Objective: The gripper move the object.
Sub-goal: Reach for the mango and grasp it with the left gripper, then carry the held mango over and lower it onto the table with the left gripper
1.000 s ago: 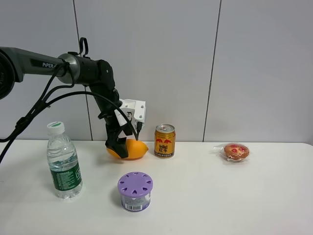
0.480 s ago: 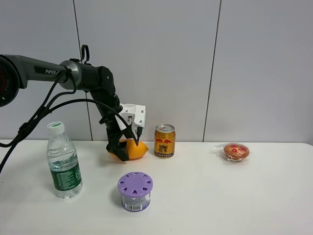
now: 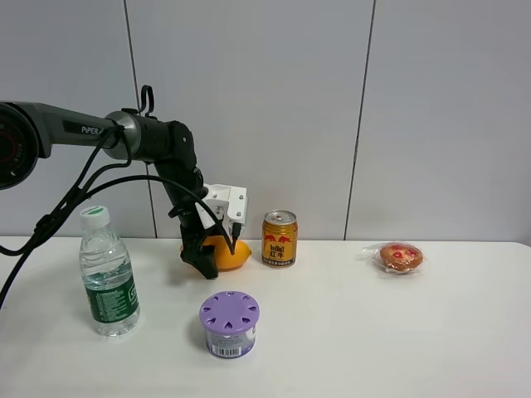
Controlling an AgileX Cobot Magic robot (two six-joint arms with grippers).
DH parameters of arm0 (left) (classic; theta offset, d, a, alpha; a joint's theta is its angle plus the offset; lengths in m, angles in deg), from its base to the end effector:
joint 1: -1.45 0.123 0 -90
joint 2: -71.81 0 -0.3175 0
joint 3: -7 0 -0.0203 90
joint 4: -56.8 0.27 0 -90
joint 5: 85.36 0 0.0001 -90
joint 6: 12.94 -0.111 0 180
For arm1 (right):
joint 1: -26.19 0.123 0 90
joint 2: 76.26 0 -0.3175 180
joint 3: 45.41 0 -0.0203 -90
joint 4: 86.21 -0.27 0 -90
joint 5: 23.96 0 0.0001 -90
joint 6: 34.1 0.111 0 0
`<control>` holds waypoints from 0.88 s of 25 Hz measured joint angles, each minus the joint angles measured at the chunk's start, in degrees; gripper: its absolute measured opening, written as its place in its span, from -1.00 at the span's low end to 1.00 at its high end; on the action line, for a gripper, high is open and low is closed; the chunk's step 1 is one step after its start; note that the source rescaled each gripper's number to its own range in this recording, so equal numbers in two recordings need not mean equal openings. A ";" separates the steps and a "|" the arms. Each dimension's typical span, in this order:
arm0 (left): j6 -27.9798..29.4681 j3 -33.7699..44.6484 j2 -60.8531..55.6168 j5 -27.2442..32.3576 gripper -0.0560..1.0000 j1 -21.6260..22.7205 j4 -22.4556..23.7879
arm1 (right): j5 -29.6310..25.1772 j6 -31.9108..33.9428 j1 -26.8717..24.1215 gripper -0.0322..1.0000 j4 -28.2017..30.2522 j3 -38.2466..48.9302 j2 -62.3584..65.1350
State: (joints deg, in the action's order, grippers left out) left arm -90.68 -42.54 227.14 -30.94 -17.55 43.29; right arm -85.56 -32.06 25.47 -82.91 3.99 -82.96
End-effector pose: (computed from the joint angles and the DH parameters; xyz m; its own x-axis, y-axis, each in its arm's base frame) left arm 0.5529 -0.2127 0.0995 0.0532 0.9561 -0.2883 0.9630 0.0272 0.2680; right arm -0.0045 -0.0056 0.2759 -0.4637 0.0140 -0.8859 0.0612 0.9980 -0.0163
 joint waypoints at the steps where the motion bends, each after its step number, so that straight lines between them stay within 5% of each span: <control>1: 0.00 0.00 0.00 0.06 -0.31 0.00 0.00 | 0.00 0.00 0.00 1.00 0.00 0.00 0.00; 3: -0.12 0.00 0.00 0.18 -0.86 0.00 0.00 | 0.00 0.00 0.00 1.00 0.00 0.00 0.00; 4: -0.09 0.00 0.00 0.32 -0.89 0.00 0.00 | 0.00 0.00 0.00 1.00 0.00 0.00 0.00; 22: 5.99 -12.86 -2.27 14.41 -0.89 -1.16 4.13 | 0.00 0.00 0.00 1.00 0.00 0.00 0.00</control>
State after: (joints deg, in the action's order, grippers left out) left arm -84.68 -55.39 224.87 -16.53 -18.70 47.42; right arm -85.56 -32.06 25.47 -82.91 3.99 -82.96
